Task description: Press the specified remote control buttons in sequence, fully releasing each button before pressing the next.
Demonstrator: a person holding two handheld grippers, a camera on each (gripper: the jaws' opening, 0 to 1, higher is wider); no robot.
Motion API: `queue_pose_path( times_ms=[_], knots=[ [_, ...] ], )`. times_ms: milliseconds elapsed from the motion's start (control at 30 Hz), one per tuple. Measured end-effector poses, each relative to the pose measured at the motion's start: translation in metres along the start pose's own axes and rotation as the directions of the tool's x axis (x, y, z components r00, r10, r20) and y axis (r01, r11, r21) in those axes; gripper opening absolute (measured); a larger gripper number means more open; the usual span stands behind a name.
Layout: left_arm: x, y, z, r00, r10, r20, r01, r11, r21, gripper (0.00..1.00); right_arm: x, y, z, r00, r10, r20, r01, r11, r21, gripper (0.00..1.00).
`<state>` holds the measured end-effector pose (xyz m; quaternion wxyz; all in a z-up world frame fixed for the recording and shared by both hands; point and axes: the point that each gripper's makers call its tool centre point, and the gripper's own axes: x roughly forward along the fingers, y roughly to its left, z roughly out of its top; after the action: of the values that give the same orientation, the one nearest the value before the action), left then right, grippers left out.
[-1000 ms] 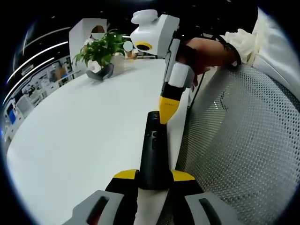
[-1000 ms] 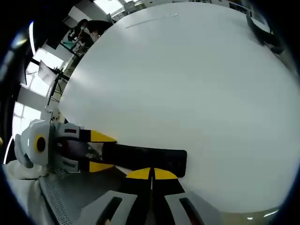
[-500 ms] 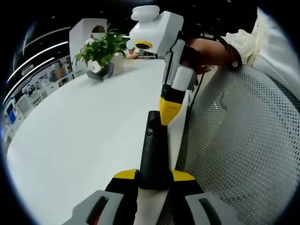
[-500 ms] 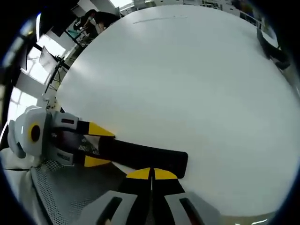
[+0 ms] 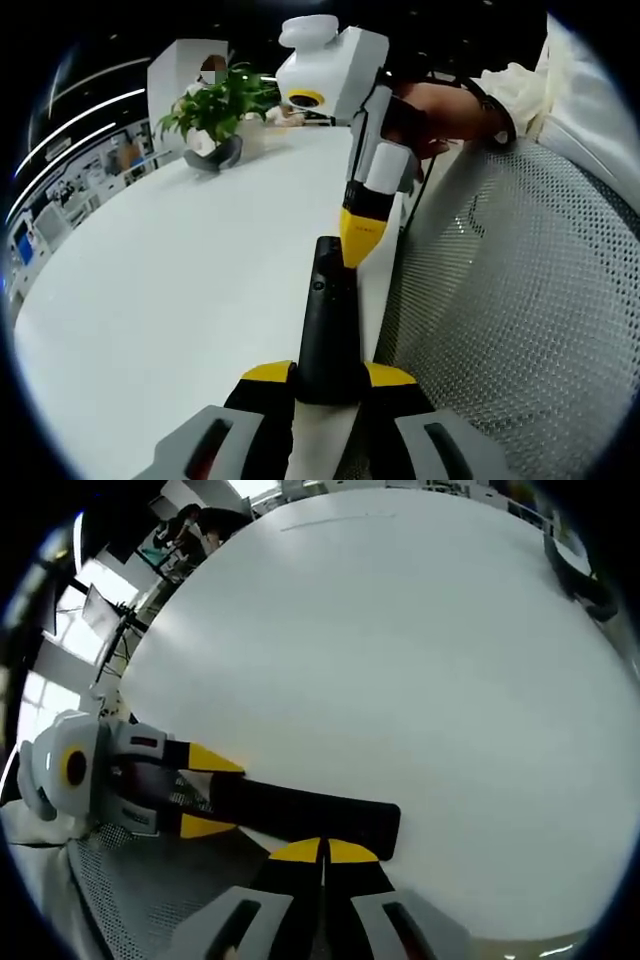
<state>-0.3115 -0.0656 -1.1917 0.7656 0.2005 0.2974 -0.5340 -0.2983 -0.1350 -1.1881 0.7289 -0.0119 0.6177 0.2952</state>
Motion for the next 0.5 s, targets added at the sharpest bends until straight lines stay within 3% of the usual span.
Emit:
queue_pose_path(
  times_ms=[333, 500],
  knots=[
    [-0.0004, 0.0, -0.0002, 1.0, 0.0, -0.001, 0.0, 1.0, 0.004, 0.25, -0.0003, 0.0002, 0.0001, 1.0, -0.001, 0.001, 0.001, 1.0, -0.004, 0.0],
    [-0.0006, 0.0, -0.0002, 1.0, 0.0, -0.001, 0.0, 1.0, 0.005, 0.25, -0.0008, -0.0016, 0.0017, 0.999, 0.05, 0.006, -0.051, 0.995, 0.091, 0.0]
  ],
)
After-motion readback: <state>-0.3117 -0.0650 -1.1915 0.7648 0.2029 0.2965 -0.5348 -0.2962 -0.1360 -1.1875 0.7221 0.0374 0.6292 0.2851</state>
